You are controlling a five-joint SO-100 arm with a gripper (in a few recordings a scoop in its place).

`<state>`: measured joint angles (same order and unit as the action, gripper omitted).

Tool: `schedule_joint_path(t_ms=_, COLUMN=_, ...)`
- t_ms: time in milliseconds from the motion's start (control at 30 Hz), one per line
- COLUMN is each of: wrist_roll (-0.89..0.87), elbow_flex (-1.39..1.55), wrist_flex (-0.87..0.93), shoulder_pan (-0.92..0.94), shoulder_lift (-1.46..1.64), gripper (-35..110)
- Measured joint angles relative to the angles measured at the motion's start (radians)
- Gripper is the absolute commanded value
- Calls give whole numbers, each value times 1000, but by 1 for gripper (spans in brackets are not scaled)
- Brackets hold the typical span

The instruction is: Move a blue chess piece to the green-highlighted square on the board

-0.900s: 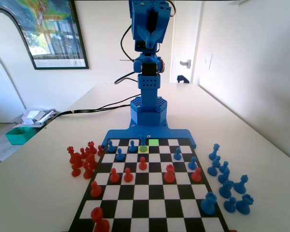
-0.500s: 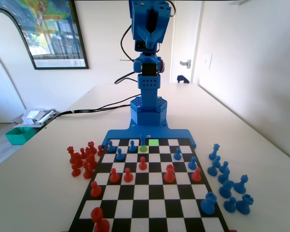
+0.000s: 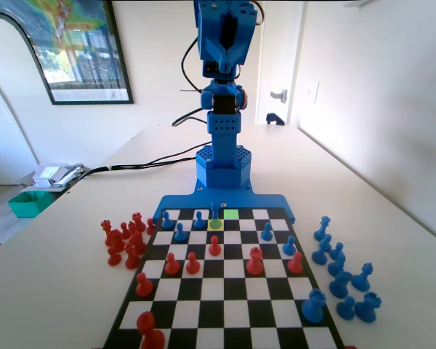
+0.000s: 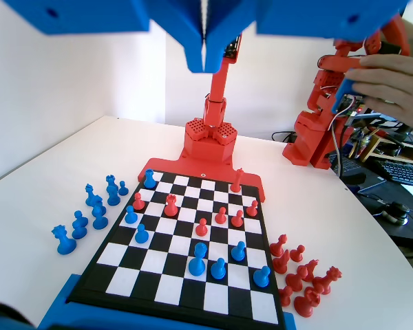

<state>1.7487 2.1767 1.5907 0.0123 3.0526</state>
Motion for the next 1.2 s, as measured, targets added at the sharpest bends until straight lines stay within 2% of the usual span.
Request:
schedule_joint_path(t_ms=267, wrist_roll=0, elbow_flex=0, wrist_flex=0, shoulder_pan=3, shoulder_lift=0, gripper=8)
schedule_joint_path(t_ms=400, wrist_roll=0, elbow_flex=0, wrist_flex=0, shoulder_pan=-6, shoulder_lift=0, gripper=1)
schedule_joint_path(t_ms=633, wrist_roll=3, elbow_flex=0, wrist_flex=0, shoulder_pan=-6, shoulder_lift=0, gripper=1)
schedule_joint_path(t_ms=1200, wrist_roll=198, elbow_flex=-156, wrist_flex=176, shoulder_pan=-75, shoulder_lift=-291, gripper=1)
